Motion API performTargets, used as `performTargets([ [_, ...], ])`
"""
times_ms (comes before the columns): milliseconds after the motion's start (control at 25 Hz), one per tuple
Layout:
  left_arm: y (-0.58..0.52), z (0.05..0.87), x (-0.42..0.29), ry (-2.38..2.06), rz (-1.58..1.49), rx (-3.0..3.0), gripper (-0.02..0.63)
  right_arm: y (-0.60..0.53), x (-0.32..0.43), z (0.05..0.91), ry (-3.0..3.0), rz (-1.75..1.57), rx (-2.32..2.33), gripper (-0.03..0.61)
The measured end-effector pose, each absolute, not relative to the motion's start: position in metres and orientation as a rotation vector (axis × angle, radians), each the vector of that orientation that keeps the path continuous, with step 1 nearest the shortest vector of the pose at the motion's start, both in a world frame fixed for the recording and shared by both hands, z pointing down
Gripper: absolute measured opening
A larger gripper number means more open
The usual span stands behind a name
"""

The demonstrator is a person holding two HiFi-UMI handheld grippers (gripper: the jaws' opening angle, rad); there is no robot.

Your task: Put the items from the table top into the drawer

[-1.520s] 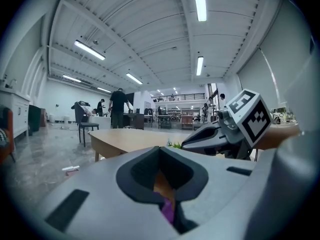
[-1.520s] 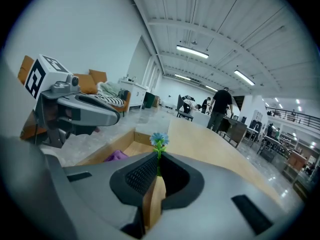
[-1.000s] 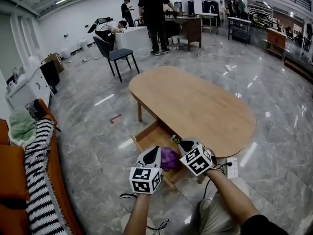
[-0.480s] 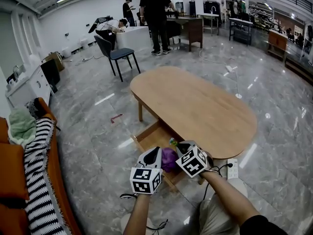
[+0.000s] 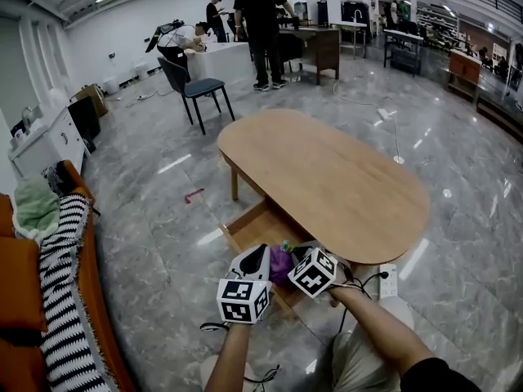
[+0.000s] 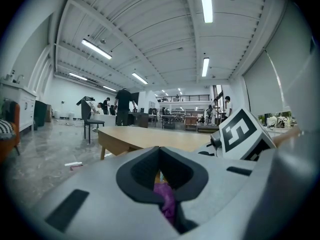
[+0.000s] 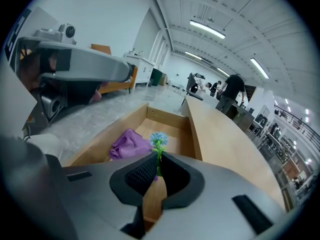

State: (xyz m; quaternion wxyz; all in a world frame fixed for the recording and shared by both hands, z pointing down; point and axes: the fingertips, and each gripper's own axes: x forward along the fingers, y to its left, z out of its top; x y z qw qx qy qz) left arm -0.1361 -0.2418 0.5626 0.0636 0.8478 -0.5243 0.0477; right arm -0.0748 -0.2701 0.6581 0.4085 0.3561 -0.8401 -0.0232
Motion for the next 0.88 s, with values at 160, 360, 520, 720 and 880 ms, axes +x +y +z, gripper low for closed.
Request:
performTargets([
  [160, -0.242, 0.563, -0.138, -1.587, 0.13, 2.556, 0.005, -0.269, -0.077, 0.66, -2.119, -0.053, 0.89, 0.034],
  [360, -0.242, 0.565, -0.137, -1.58, 0.123, 2.549, 0.005, -0.266, -0.081, 0.658, -2.158, -0.035, 0.877, 0.035],
  [520, -0.241, 0.564, -0.136, -1.578, 0.118, 2.55, 0.005, -0.263, -0.084, 0.661, -2.165, -0.017, 0.848, 0.103],
  [720, -0.242, 0.563, -0.138, -1.581, 0.122, 2.553, 0.005, -0.263, -0.086, 0.657, -2.187, -0.021, 0.856, 0.103],
  [880, -0.24, 0.563, -0.137, -1.58, 0.122, 2.549, 0.005, -0.262, -0.086, 0.65, -2.211, -0.018, 0.87, 0.103],
])
